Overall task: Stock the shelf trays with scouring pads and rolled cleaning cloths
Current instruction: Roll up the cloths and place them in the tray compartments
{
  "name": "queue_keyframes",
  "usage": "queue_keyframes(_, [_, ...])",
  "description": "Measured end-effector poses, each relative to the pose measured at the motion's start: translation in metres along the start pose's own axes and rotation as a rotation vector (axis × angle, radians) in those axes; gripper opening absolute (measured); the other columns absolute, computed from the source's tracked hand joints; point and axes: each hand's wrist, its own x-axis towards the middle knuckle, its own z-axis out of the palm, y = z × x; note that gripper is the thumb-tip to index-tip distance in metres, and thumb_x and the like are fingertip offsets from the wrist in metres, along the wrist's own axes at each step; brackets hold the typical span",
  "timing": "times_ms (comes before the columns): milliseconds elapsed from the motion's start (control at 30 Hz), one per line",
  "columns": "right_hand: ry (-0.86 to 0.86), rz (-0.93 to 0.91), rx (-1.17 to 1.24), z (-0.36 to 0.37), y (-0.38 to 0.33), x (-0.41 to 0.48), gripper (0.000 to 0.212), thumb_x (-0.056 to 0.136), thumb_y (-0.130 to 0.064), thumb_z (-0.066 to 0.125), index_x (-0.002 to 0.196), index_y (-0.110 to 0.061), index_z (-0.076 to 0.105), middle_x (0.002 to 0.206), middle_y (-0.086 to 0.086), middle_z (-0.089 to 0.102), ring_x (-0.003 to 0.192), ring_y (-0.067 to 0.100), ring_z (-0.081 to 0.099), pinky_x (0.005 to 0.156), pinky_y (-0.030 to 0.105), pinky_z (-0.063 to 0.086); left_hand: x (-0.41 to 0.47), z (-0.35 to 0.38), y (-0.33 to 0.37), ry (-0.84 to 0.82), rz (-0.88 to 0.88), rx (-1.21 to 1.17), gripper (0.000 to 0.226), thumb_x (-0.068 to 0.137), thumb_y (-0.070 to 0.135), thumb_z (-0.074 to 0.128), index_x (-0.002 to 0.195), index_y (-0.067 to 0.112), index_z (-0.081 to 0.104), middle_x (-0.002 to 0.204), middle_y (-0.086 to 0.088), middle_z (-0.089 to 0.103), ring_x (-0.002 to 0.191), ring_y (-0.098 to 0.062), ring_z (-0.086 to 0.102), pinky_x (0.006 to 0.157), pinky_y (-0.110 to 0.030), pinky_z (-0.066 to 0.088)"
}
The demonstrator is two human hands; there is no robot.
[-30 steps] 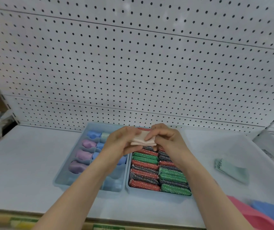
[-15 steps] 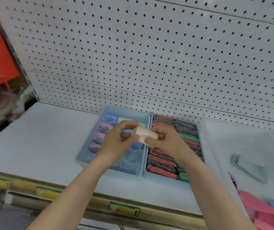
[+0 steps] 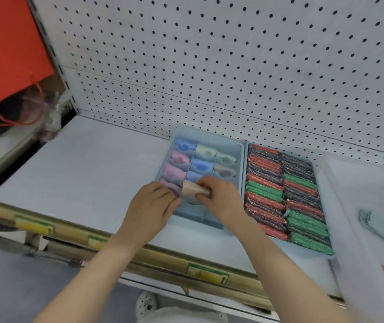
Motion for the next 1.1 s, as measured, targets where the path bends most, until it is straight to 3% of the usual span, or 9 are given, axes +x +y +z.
queue_keyframes(267, [-0.153, -0.01, -0.577, 0.01, -0.022, 0.023, 0.021, 0.088, -0.02, 0.061, 0.108, -0.024, 0.065, 0.104, 0.007, 0.064, 0.1, 0.027, 0.062, 0.066, 0.027, 0.037, -0.003, 0.006, -0.003, 0.036, 0.009, 0.029, 0.031, 0.097, 0.029, 0.048, 0.086, 0.015, 0.073, 0.084, 0.003, 0.07, 0.087, -0.02, 0.06, 0.081, -0.029, 0.043])
queue_keyframes(500, [-0.202, 0.009, -0.648, 0.023, -0.026, 0.029, 0.02, 0.091, -0.029, 0.056, 0.107, -0.021, 0.066, 0.101, 0.005, 0.068, 0.099, 0.026, 0.064, 0.064, 0.027, 0.037, -0.004, 0.009, -0.006, 0.055, -0.006, 0.004, 0.034, 0.098, 0.03, 0.046, 0.082, 0.016, 0.072, 0.082, 0.005, 0.07, 0.088, -0.018, 0.058, 0.081, -0.028, 0.043])
queue_keyframes(633, [-0.246, 0.019, -0.428, 0.007, -0.022, 0.021, 0.026, 0.09, -0.044, 0.055, 0.108, -0.029, 0.066, 0.099, 0.004, 0.067, 0.097, 0.026, 0.062, 0.067, 0.028, 0.041, -0.001, 0.0, 0.001, -0.002, -0.038, -0.021, 0.036, 0.096, 0.033, 0.044, 0.081, 0.019, 0.073, 0.08, 0.007, 0.071, 0.086, -0.018, 0.058, 0.078, -0.027, 0.044])
queue_keyframes(733, [-0.086, 0.054, -0.202, -0.022, -0.009, -0.005, 0.029, 0.091, -0.042, 0.059, 0.114, -0.029, 0.068, 0.101, 0.001, 0.071, 0.096, 0.025, 0.065, 0.078, 0.035, 0.053, 0.008, -0.004, 0.012, -0.067, -0.092, -0.08, 0.02, 0.094, 0.028, 0.053, 0.09, 0.026, 0.072, 0.091, 0.01, 0.07, 0.087, -0.018, 0.06, 0.072, -0.03, 0.049])
queue_keyframes(800, [0.074, 0.098, -0.084, -0.048, 0.01, -0.028, 0.026, 0.091, -0.036, 0.062, 0.113, -0.026, 0.071, 0.099, 0.0, 0.074, 0.091, 0.022, 0.067, 0.078, 0.036, 0.055, 0.023, -0.005, 0.027, -0.113, -0.093, -0.116, 0.013, 0.093, 0.025, 0.057, 0.091, 0.03, 0.068, 0.093, 0.013, 0.067, 0.088, -0.017, 0.059, 0.07, -0.032, 0.048])
queue_keyframes(933, [0.317, 0.253, -0.03, -0.107, 0.062, -0.086, 0.022, 0.091, -0.033, 0.064, 0.111, -0.028, 0.072, 0.1, -0.008, 0.074, 0.088, 0.013, 0.068, 0.081, 0.033, 0.054, 0.062, 0.005, 0.09, -0.161, -0.025, -0.195, 0.011, 0.092, 0.025, 0.06, 0.1, 0.028, 0.066, 0.098, 0.007, 0.065, 0.085, -0.019, 0.058, 0.062, -0.031, 0.041])
queue_keyframes(1100, [0.439, 0.468, -0.031, -0.176, 0.156, -0.176, 0.019, 0.09, -0.028, 0.064, 0.108, -0.028, 0.073, 0.096, -0.011, 0.074, 0.084, 0.01, 0.066, 0.079, 0.027, 0.05, 0.095, 0.043, 0.207, -0.22, 0.19, -0.32, 0.018, 0.089, 0.02, 0.065, 0.106, 0.024, 0.069, 0.108, 0.008, 0.065, 0.101, -0.018, 0.058, 0.082, -0.031, 0.045])
